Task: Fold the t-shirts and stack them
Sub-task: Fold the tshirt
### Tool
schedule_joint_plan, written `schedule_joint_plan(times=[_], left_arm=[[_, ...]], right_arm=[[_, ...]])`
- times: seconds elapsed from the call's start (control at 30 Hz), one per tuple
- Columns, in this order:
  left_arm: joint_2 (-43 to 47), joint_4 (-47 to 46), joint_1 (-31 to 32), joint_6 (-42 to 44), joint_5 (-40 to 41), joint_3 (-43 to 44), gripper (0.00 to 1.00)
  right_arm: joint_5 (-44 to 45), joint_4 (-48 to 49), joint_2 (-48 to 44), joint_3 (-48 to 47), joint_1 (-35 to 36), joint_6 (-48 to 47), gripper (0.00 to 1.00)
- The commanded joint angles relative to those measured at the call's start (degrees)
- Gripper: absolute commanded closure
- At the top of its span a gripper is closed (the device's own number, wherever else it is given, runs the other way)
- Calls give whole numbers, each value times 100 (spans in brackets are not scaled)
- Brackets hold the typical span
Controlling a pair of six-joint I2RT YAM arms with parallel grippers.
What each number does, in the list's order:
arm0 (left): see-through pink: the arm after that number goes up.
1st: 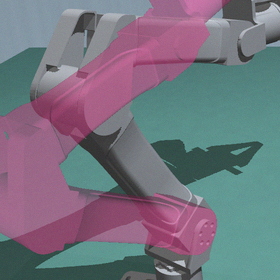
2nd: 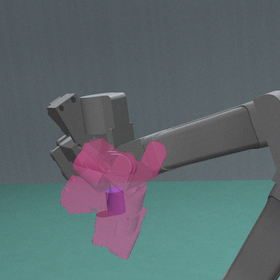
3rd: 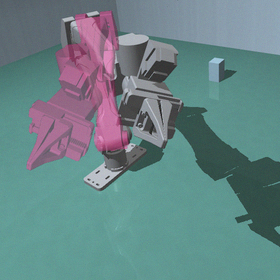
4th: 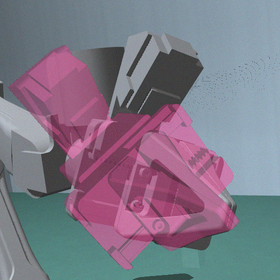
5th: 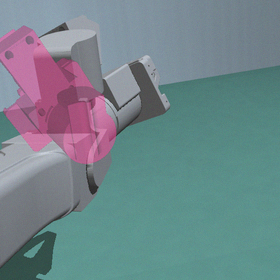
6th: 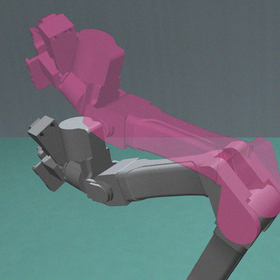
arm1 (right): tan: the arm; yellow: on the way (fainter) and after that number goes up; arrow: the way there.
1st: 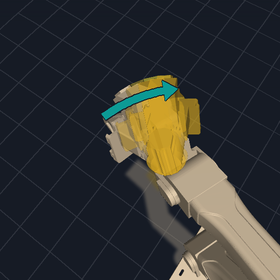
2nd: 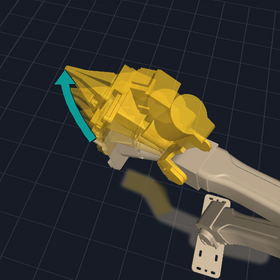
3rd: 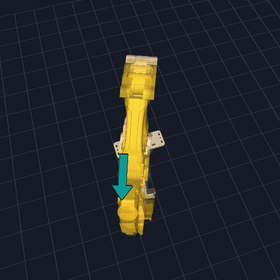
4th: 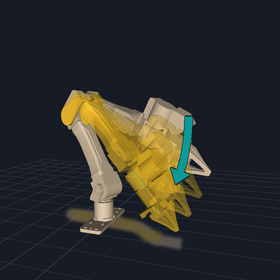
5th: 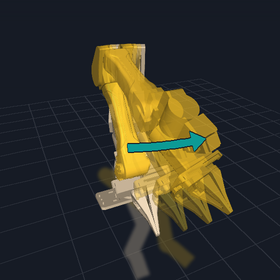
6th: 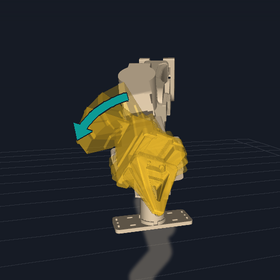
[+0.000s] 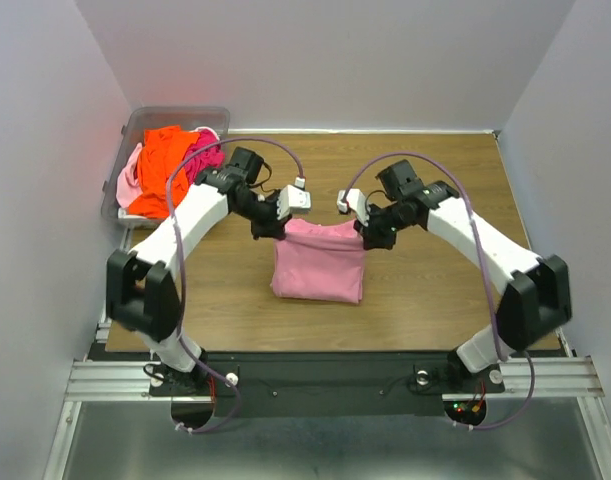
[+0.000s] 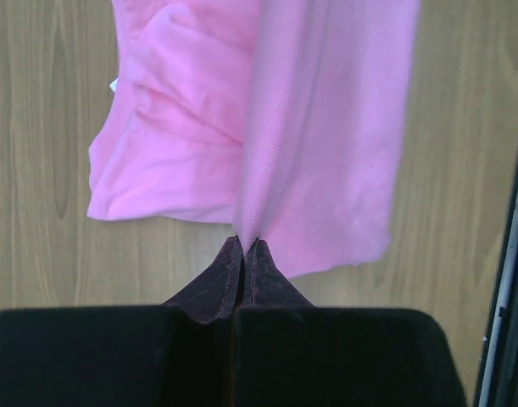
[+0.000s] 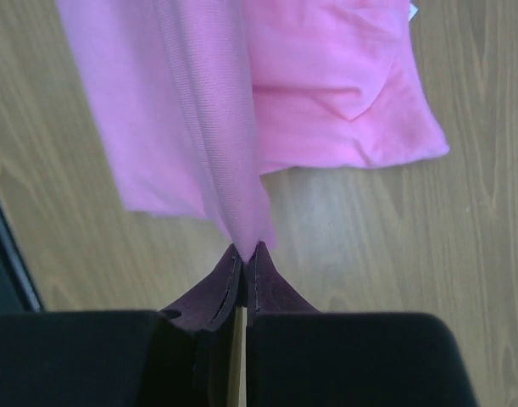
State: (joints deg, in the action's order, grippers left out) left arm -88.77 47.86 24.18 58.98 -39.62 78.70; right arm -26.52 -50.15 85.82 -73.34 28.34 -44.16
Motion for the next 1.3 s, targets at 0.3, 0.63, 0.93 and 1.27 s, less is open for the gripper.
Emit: schedule_joint_plan(times=[0.3, 0.63, 0.93, 1.27], left_arm=[[-3277, -285, -713, -185, -46, 1860, 92], [-2497, -883, -608, -247, -108, 96, 92], [-985, -1338, -590, -1071, -635, -786, 70], [-695, -1737, -837, -1758, -704, -442, 62]], right_arm=[[-635, 242, 3247, -2052, -847, -523, 98], [-881, 489, 2872, -850, -734, 91, 98], [-935, 515, 1429, -426, -706, 1251, 69], [-1186, 533, 1649, -972, -909, 1621, 65]])
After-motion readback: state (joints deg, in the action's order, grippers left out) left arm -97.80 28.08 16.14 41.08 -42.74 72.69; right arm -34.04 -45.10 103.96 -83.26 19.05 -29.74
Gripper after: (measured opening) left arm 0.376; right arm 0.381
